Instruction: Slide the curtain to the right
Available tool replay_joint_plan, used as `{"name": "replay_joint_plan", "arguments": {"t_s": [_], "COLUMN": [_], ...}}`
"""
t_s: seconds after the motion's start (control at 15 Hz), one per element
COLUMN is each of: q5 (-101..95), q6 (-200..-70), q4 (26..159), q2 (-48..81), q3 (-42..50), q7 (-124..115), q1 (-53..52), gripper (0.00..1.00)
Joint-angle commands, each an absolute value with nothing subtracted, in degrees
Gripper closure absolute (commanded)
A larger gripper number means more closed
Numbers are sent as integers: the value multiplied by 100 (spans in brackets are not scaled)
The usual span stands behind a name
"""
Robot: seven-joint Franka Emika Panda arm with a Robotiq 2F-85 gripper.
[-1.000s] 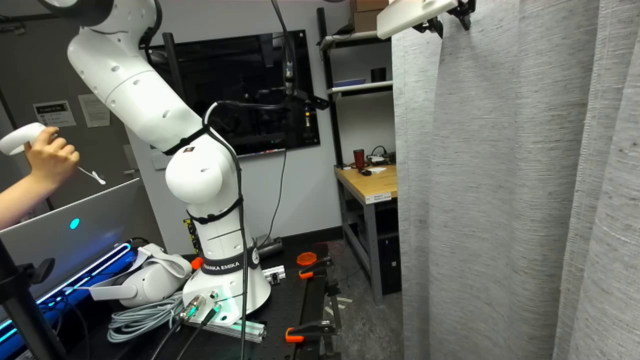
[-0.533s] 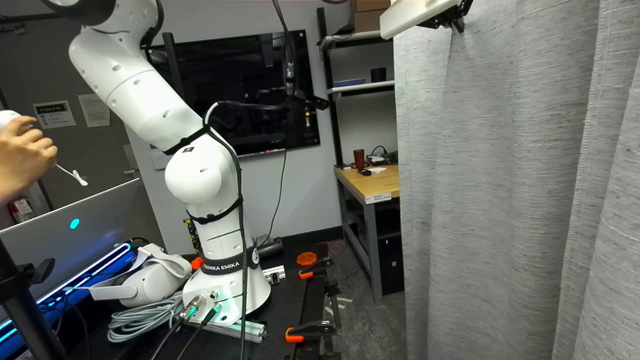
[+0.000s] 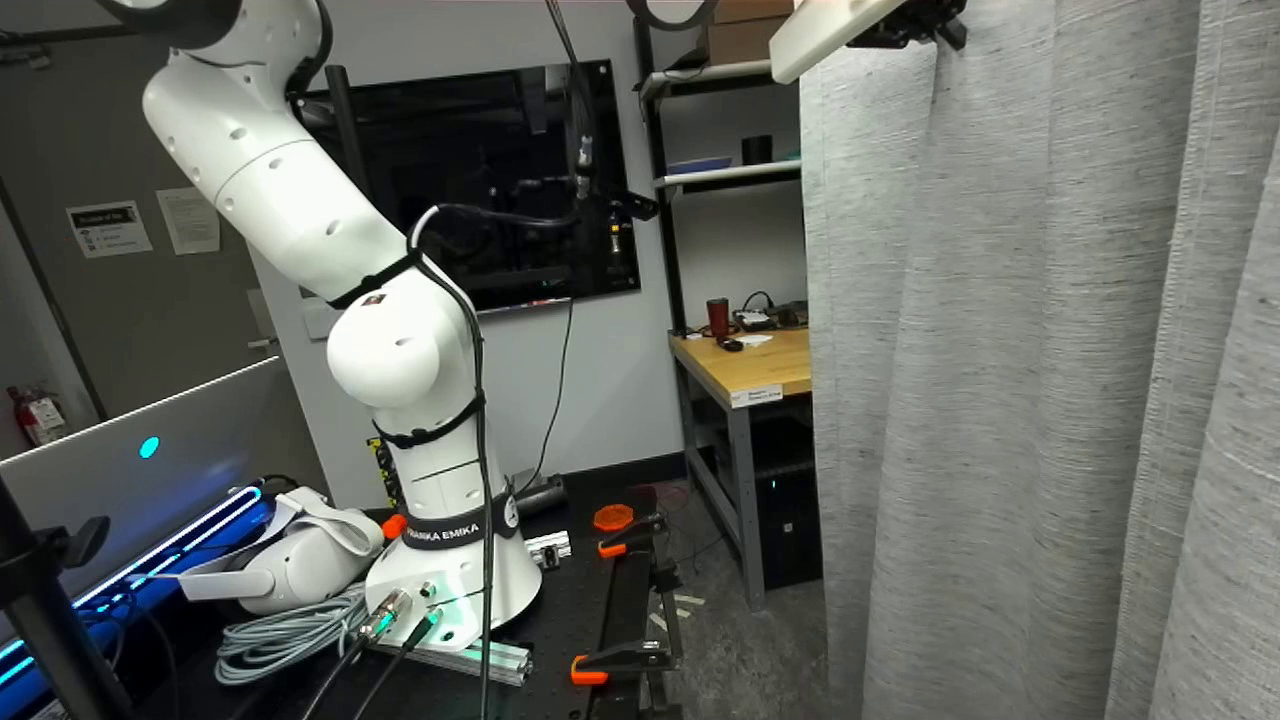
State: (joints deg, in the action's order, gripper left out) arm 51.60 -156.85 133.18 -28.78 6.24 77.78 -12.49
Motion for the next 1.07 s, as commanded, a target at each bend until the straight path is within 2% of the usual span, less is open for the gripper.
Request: {"name": "replay_joint_plan", "arguments": {"t_s": [0.0,1.0], "q5": [5141,4581], "q6": [-16138,-15900], "q4": [12471,10728], "q2": [-2045,-1207], "q3": [885,3091], "q7": [7721,6615], "q1": [-1050,1233], "gripper": [100,100]}}
